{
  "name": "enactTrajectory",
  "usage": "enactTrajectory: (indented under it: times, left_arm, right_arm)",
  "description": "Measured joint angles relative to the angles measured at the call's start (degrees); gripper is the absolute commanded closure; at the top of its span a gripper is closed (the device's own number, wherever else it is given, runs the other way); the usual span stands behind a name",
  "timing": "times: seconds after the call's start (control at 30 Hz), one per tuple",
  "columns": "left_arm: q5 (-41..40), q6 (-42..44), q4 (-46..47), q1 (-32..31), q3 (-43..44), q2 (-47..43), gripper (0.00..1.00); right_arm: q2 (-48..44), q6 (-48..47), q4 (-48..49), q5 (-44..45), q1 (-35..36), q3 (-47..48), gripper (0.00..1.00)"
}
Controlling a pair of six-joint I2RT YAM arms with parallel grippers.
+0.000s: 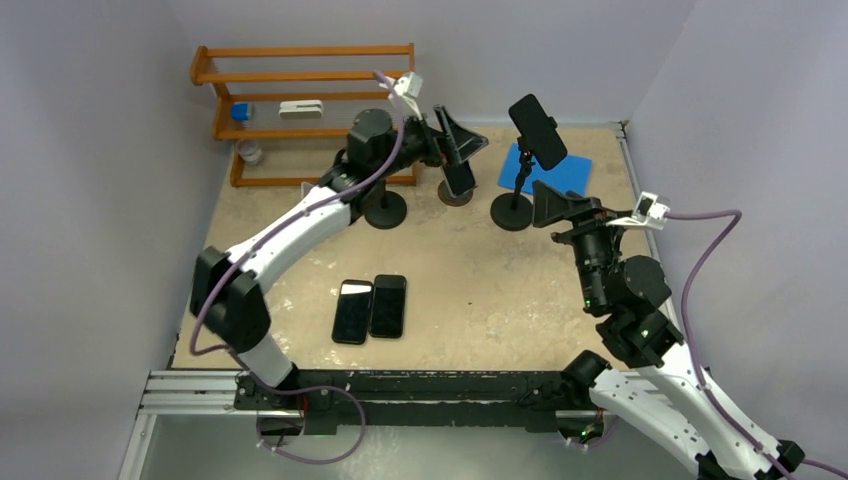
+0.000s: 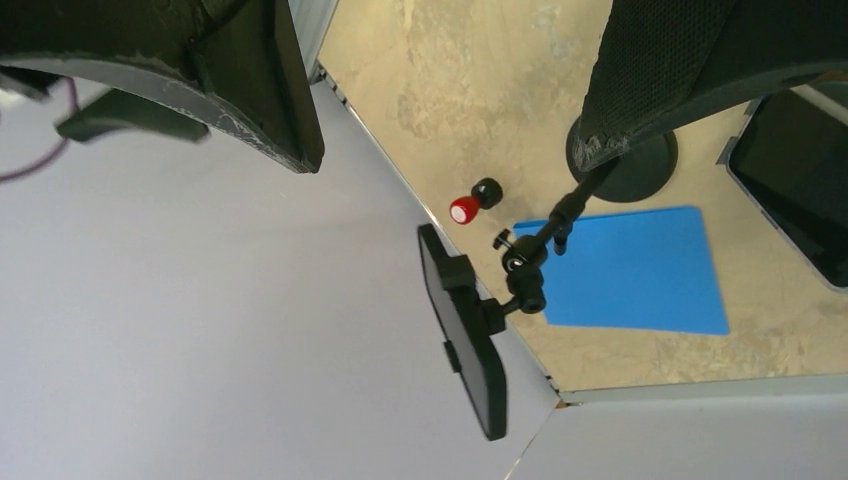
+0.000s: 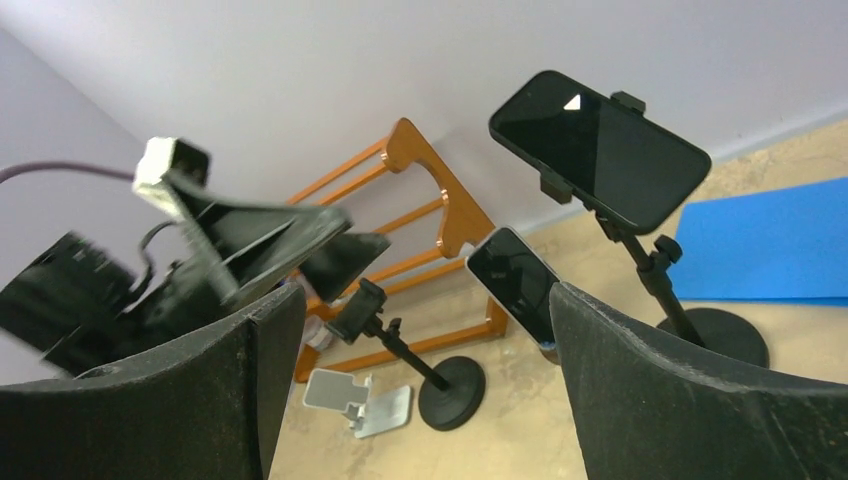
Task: Remove the phone from the phone stand
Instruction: Move the phone stand with the phone to the center of the board.
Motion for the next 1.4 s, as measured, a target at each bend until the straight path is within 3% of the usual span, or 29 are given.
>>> enactTrajectory:
  times: [0.33,0.57,0.8,1.4]
  left_arm:
    - [-1.5,-0.9,-0.6,-3.3,16.6,18.5,0.15]
    - [0.0,-3.4,3.7,-3.4,21.8,25.7,0.18]
    - [0.6,-5.9,2.0,-3.4,32.8,34.5,0.21]
    - [2.3,-11.0,-1.0,-4.9,36.2,36.6,0.27]
  right_arm:
    - [-5.6,-0.3,-1.8,-2.2,0.0,-3.7,0.09]
    - [-5.5,-0.3,-3.8,-4.3,0.0,-2.8,0.09]
    - [-6.0,-0.6,-5.1,-4.9,0.0,0.5,0.09]
    - [-7.7,-2.1,-8.9,-4.9,0.0,1.6,0.09]
